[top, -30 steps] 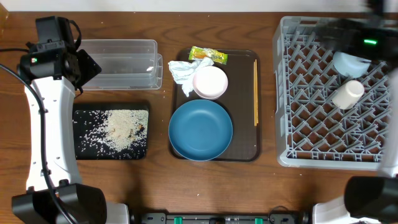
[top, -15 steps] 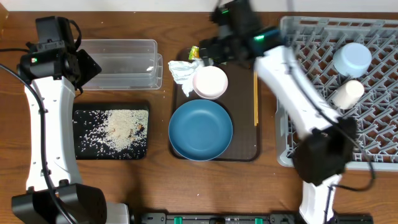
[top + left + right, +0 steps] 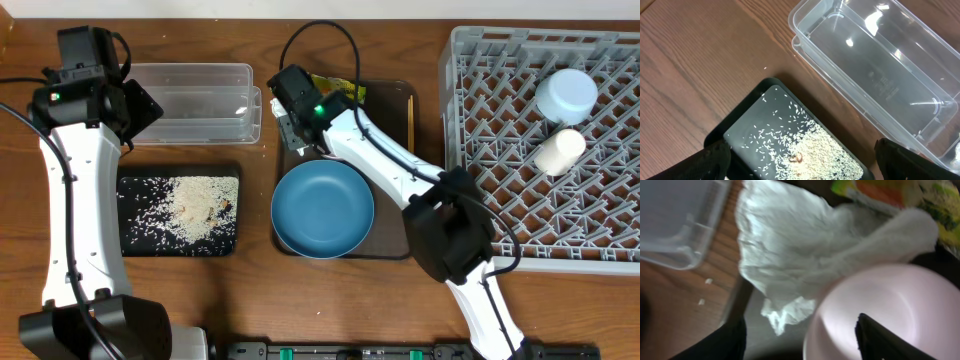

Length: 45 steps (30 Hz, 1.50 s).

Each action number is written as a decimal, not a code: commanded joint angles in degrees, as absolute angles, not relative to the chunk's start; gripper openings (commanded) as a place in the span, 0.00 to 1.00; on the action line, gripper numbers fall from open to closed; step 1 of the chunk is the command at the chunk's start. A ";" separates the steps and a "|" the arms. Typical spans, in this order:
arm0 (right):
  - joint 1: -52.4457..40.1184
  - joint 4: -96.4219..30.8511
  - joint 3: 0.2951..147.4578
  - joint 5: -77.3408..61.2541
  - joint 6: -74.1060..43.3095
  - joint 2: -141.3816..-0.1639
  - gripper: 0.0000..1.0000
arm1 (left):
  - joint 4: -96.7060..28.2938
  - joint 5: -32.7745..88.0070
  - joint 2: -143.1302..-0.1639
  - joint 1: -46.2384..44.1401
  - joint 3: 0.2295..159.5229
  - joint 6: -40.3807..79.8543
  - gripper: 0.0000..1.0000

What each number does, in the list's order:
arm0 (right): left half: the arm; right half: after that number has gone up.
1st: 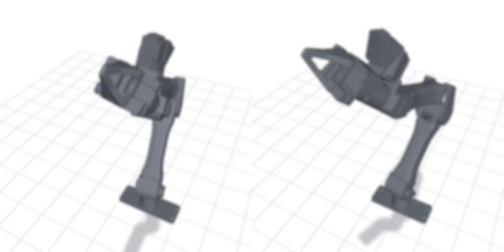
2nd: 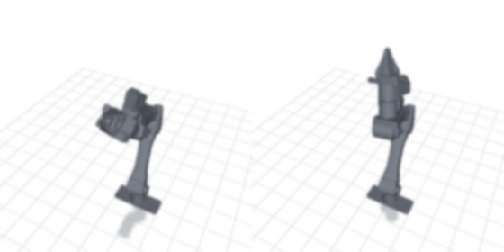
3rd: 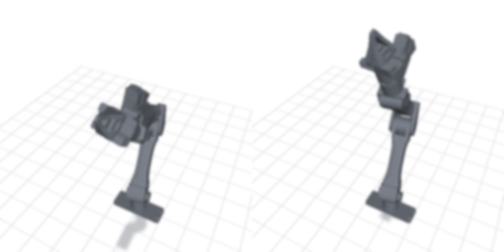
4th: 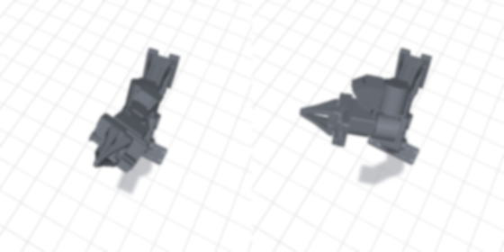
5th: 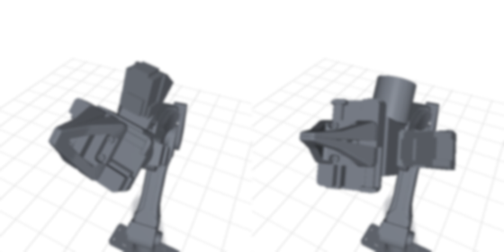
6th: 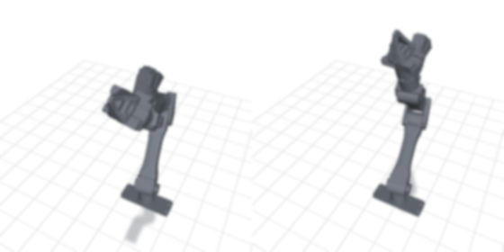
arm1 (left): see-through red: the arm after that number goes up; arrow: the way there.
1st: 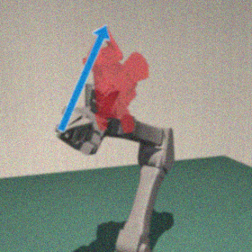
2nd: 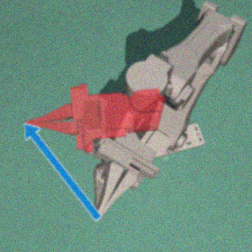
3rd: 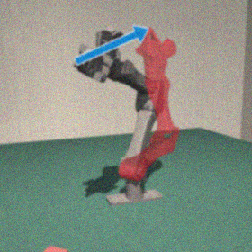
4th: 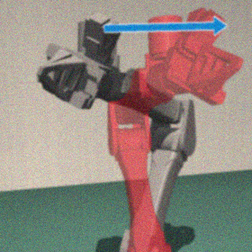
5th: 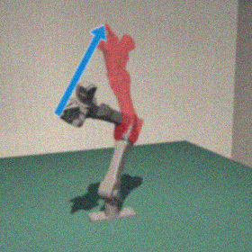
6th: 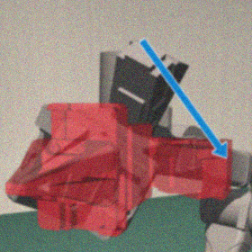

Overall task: Sort waste into correct bins and load items into the dishwasher rack
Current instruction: 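Reach the right gripper to the pink bowl rim on the tray, then grasp the pink bowl with the right gripper and carry it to the rack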

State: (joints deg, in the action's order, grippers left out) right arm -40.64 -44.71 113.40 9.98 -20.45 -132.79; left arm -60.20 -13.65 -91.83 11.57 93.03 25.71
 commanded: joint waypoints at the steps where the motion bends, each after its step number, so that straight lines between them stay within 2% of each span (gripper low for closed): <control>1: -41.01 -45.63 114.63 15.03 -23.29 -133.82 0.61 | -60.42 -13.93 -91.72 11.81 93.71 26.04 0.95; 7: -40.95 -47.66 114.61 14.72 -24.84 -134.91 0.42 | -60.42 -13.93 -91.72 11.81 93.71 26.04 0.95; 23: -41.06 -49.74 113.51 13.30 -24.80 -135.13 0.37 | -60.42 -13.93 -91.72 11.84 93.71 26.04 0.95; 27: -41.08 -49.69 113.54 13.21 -24.84 -135.13 0.28 | -60.42 -13.93 -91.72 11.81 93.71 26.04 0.95; 34: -41.08 -50.39 113.58 11.75 -24.80 -134.72 0.05 | -60.42 -13.93 -91.72 11.81 93.71 26.04 0.95; 36: -40.84 -50.78 113.62 11.79 -24.56 -133.82 0.01 | -60.42 -13.93 -91.72 11.84 93.71 26.04 0.95; 45: -34.15 -54.94 113.73 11.70 -22.61 -120.29 0.01 | -60.42 -13.93 -91.72 11.81 93.71 26.04 0.95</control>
State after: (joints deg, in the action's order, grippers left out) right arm -38.24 -54.13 113.25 10.96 -24.01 -129.69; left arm -60.20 -13.65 -91.83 11.57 93.03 25.71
